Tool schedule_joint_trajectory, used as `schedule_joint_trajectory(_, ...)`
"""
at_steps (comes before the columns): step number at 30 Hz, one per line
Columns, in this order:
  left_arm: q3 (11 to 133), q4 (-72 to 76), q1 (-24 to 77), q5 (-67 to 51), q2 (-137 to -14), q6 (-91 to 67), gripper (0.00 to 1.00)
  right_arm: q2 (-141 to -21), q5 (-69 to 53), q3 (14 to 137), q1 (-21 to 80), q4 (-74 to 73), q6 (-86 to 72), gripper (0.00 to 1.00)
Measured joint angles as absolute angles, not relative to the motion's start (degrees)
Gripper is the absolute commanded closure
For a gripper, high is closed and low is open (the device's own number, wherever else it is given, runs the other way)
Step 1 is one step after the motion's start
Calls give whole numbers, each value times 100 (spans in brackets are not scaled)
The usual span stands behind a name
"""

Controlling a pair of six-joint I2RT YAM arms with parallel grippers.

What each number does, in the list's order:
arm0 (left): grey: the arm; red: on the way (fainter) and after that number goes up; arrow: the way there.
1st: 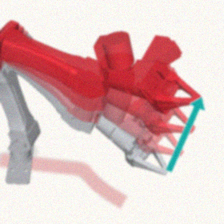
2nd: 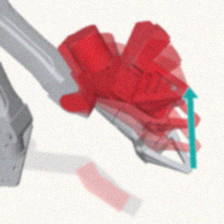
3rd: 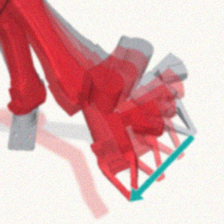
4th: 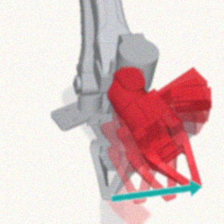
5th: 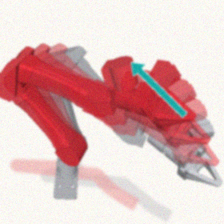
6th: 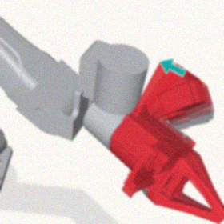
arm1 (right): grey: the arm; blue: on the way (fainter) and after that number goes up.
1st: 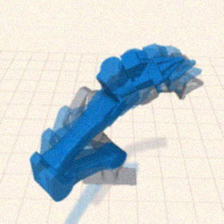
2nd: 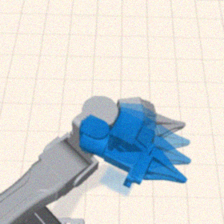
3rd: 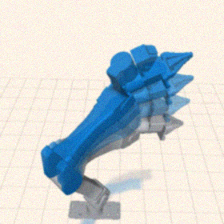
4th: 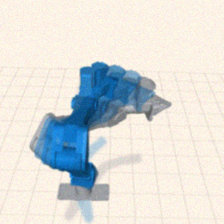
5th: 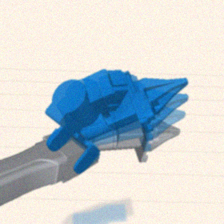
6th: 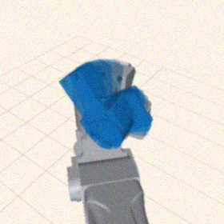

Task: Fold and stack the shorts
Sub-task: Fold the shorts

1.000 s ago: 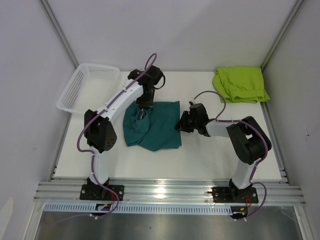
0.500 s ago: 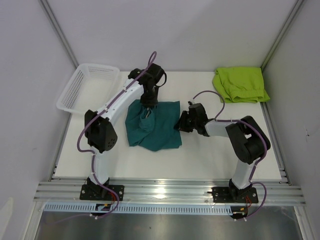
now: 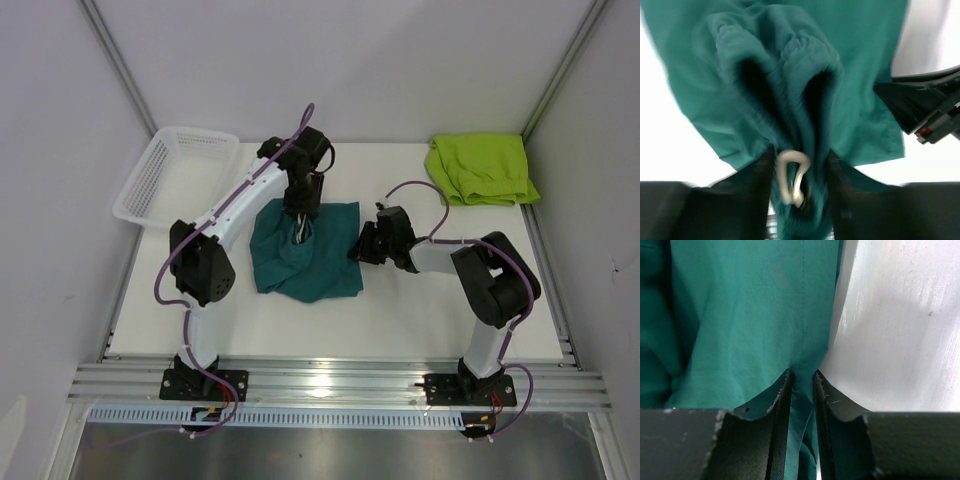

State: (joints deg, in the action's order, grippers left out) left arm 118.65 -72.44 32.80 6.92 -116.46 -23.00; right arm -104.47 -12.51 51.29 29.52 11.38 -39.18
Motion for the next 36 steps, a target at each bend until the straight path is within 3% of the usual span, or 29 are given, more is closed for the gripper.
schedule_joint_trajectory(1,11786,-7172,3280,574,-11649,-2285,39,-10447,-1249,5133,2952,1133,-3918,73)
schedule_joint_trajectory(2,11708,-7087,3284,427,-11646,-2239,10,-10447,-1245,5144,2952,1114,-3918,73)
schedule_joint_trajectory(3,11616,-6965,3284,224,-11646,-2204,1,-10447,-1240,5151,2952,1103,-3918,73)
schedule_joint_trajectory(9,11218,-6300,3308,-893,-11633,-2147,1,-10447,-1227,5155,2947,1085,-3916,71)
schedule_joint_trajectory(19,10276,-5387,2971,-1787,-10838,-2189,1,-10294,-1240,5135,2722,1002,-3907,51)
schedule_joint_trajectory(26,9535,-5092,2414,-1660,-9765,-2193,1,-9686,-1219,5081,2598,768,-3892,50)
schedule_joint_trajectory(36,8034,-5028,2510,-672,-8460,-2139,1,-9585,-1837,5341,2534,755,-3883,49)
